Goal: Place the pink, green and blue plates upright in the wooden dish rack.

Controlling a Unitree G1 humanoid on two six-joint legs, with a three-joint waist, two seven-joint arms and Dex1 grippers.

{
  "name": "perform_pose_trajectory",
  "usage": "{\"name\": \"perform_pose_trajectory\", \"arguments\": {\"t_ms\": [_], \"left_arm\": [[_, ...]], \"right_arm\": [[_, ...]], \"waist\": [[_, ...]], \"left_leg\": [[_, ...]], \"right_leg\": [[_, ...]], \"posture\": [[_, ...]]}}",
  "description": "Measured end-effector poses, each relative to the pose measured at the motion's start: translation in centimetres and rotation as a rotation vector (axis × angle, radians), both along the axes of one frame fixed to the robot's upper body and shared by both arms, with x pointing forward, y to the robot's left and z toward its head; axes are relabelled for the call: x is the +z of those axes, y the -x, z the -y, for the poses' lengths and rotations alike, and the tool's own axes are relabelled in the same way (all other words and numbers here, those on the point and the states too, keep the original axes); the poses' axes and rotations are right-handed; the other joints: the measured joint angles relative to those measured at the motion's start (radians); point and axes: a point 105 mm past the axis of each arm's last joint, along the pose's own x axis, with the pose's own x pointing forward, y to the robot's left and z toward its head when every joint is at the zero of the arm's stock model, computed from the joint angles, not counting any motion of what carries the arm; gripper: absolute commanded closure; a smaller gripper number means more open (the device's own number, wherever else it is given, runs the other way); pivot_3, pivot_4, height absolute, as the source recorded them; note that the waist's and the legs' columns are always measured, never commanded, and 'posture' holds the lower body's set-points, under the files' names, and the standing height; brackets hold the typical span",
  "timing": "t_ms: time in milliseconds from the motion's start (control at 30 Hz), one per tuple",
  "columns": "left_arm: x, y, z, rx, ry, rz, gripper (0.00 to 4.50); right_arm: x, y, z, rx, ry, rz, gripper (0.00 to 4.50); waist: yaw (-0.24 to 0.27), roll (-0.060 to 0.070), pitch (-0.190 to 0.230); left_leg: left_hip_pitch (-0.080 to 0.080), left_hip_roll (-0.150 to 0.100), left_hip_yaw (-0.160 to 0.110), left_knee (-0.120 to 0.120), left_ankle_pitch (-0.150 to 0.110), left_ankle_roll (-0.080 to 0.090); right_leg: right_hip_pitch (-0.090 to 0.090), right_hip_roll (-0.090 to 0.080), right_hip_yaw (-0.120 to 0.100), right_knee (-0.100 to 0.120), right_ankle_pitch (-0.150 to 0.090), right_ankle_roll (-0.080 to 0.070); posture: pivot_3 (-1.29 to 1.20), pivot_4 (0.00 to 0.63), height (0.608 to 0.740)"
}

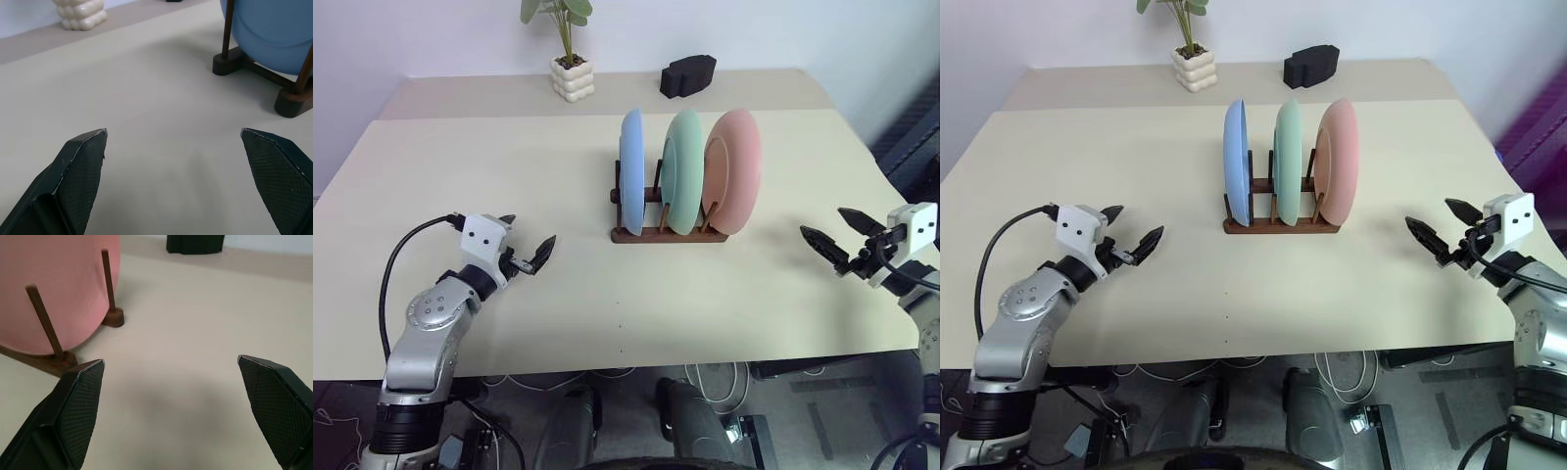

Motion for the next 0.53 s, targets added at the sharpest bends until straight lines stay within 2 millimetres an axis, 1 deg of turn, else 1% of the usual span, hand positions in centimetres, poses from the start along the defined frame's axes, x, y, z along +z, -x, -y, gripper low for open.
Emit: {"name": "perform_pose_trajectory", "arguments": {"t_ms": [133, 233, 333, 400, 467, 533], "left_arm": [[-0.7, 0.4, -0.5, 0.008, -0.008, -0.026, 0.0], [-1.2, 0.7, -0.9, 0.017, -0.021, -0.045, 0.0], [-1.6, 1.0, -1.0, 0.026, -0.033, -0.062, 0.0], [-2.0, 1.3, -1.0, 0.032, -0.035, -0.07, 0.0], [-1.9, 1.4, -0.8, 0.039, -0.028, -0.063, 0.0], [-2.0, 1.6, -0.7, 0.04, -0.023, -0.064, 0.0]], "right_arm": [[0.7, -0.7, -0.1, -0.003, 0.004, 0.031, 0.05], [0.4, -1.2, 0.0, -0.008, -0.001, 0.027, 0.05], [-1.0, -1.9, -0.6, -0.021, -0.013, 0.012, 0.05], [-2.9, -2.3, -1.3, -0.033, -0.04, -0.018, 0.05], [-4.3, -2.5, -1.7, -0.038, -0.052, -0.055, 0.05], [-4.5, -2.7, -1.8, -0.04, -0.044, -0.057, 0.05]], "waist": [[0.003, 0.0, 0.0], [0.005, 0.0, 0.0], [0.005, -0.001, 0.0], [0.004, 0.0, 0.0], [0.006, 0.0, 0.0], [0.005, 0.0, 0.0]], "left_leg": [[0.0, 0.0, 0.0, 0.0, 0.0, 0.0], [0.0, 0.0, 0.0, 0.0, 0.0, 0.0], [0.0, 0.0, 0.0, 0.0, 0.0, 0.0], [0.001, 0.0, 0.0, 0.0, 0.0, 0.0], [0.0, 0.0, -0.001, 0.0, 0.0, 0.0], [0.001, 0.0, 0.0, 0.0, 0.0, 0.0]], "right_leg": [[0.0, 0.0, 0.0, 0.0, 0.0, 0.0], [0.001, 0.0, 0.0, 0.0, 0.0, 0.0], [0.001, 0.0, 0.0, -0.001, 0.0, 0.0], [0.001, 0.0, 0.0, 0.0, 0.0, 0.0], [0.001, 0.0, 0.0, 0.0, 0.0, 0.0], [0.001, -0.001, 0.0, 0.0, 0.0, 0.0]], "posture": [[0.0, 0.15, 0.736], [0.0, 0.15, 0.736], [0.0, 0.15, 0.736], [0.0, 0.15, 0.736], [0.0, 0.15, 0.736], [0.0, 0.15, 0.736]]}}
